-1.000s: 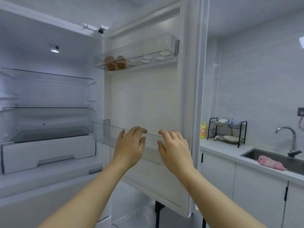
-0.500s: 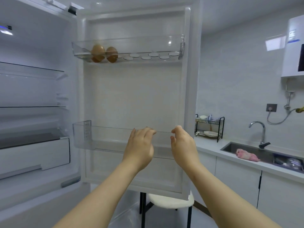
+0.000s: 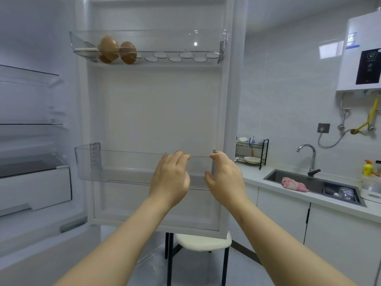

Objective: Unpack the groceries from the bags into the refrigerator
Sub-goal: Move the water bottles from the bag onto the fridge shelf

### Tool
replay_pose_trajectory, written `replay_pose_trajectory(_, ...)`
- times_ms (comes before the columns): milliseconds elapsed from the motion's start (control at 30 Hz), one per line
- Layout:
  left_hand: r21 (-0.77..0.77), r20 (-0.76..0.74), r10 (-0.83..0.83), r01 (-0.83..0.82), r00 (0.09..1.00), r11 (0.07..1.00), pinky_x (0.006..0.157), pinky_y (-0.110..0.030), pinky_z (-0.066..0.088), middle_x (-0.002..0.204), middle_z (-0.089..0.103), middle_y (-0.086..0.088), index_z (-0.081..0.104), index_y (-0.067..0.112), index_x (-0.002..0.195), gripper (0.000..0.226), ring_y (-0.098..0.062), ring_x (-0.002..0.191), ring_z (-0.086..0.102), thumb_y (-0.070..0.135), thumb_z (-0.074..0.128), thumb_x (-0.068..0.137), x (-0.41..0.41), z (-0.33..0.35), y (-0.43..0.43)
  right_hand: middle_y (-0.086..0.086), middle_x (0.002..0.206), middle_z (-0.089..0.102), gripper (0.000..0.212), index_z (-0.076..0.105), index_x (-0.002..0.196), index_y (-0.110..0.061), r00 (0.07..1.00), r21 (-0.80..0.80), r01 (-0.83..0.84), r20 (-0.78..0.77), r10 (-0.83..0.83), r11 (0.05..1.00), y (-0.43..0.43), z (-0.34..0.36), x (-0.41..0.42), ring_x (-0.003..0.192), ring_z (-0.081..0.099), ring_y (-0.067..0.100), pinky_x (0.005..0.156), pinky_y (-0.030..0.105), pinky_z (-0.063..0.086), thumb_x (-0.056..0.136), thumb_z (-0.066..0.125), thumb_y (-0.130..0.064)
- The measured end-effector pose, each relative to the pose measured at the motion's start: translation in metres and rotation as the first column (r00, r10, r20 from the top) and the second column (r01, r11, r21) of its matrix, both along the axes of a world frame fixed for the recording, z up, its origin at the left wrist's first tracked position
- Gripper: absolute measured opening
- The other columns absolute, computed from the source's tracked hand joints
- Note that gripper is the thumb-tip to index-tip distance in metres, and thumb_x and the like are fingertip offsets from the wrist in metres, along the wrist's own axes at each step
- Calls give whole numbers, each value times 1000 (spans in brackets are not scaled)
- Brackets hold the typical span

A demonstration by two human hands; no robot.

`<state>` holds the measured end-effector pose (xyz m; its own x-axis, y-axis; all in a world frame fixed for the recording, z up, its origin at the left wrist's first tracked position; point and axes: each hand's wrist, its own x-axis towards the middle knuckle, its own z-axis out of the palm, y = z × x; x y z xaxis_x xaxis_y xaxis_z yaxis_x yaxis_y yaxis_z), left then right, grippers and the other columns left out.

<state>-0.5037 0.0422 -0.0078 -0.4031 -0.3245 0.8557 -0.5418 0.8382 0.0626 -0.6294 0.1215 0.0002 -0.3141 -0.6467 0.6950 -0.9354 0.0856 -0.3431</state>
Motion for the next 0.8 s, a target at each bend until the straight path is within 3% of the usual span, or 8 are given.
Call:
replay_pose_trajectory(200, -47, 14, -24, 24, 1000, 999, 84, -39, 50, 105, 64, -10, 63, 6, 106, 38, -31, 98, 61, 21, 48, 75, 4, -4, 18, 1, 156, 12, 62, 23, 145, -28, 996, 42, 32, -83, -29, 999, 27, -12, -4, 139, 23, 21, 106, 34, 26, 91, 53, -29)
replay_pose_trajectory(333, -67, 9, -88, 88, 996, 994, 68, -33, 50, 94, 64, -4, 65, 10, 99, 30, -25, 79, 61, 21, 55, 72, -7, -21, 42, 3, 155, 18, 60, 30, 143, -26, 991, 71, 119, -77, -113, 990, 60, -32, -13, 139, 25, 23, 105, 36, 29, 89, 56, -29)
replay_pose_trajectory(433, -58, 51, -146, 149, 988, 987, 71, -37, 51, 94, 64, -6, 65, 9, 98, 31, -27, 79, 61, 18, 61, 68, -25, -40, 61, 5, 150, 27, 58, 34, 141, -24, 977, 101, 211, -49, -207, 972, 91, -52, -22, 133, 33, 25, 100, 36, 33, 88, 57, -29)
replay_pose_trajectory(600, -3, 116, -306, 309, 945, 951, 72, -37, 51, 92, 64, -6, 66, 10, 96, 31, -27, 79, 61, 18, 63, 66, -66, -72, 106, 2, 144, 31, 56, 31, 140, -26, 914, 203, 400, -21, -404, 894, 160, -90, -38, 126, 38, 20, 99, 33, 35, 89, 53, -35)
replay_pose_trajectory(800, 134, 227, -558, 541, 798, 830, 67, -38, 52, 94, 65, -7, 66, 10, 98, 41, -25, 80, 64, 15, 81, 61, -114, -115, 188, 0, 146, 30, 56, 27, 142, -29, 766, 329, 605, 8, -643, 725, 261, -131, -39, 132, 34, 17, 105, 33, 30, 92, 49, -40)
